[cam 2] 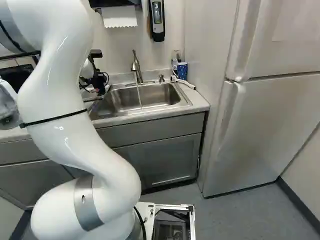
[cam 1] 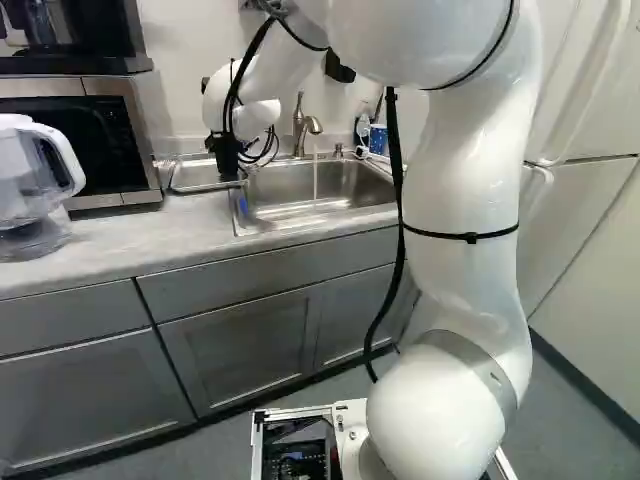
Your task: Rinse the cup and place it in the tray
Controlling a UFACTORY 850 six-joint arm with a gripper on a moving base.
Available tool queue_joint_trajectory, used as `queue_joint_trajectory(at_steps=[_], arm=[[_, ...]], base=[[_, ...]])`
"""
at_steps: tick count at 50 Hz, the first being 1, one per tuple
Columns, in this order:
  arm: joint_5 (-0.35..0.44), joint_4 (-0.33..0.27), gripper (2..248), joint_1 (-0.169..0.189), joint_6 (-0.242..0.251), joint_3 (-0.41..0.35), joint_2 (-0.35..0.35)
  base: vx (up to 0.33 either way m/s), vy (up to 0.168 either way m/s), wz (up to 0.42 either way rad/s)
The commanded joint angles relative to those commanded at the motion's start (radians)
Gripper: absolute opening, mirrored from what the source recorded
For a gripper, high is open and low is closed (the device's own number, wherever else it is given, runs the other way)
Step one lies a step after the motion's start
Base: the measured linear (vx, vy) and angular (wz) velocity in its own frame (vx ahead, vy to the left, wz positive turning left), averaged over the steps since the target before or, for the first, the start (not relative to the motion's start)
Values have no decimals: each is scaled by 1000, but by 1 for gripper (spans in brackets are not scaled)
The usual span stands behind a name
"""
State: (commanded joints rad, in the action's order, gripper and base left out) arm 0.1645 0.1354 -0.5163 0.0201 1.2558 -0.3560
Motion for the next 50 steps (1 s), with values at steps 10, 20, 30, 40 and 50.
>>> queue_joint_trajectory(at_steps=[10, 20, 30, 40, 50], arm=[[0, 0, 205, 0, 0, 0, 0], [0, 0, 247, 0, 0, 0, 0], [0, 0, 247, 0, 0, 2, 7], [0, 0, 247, 0, 0, 6, 22], [0, 0, 247, 0, 0, 10, 36]], base=[[0, 0, 0], [0, 0, 0], [0, 0, 0], [0, 0, 0], [0, 0, 0]])
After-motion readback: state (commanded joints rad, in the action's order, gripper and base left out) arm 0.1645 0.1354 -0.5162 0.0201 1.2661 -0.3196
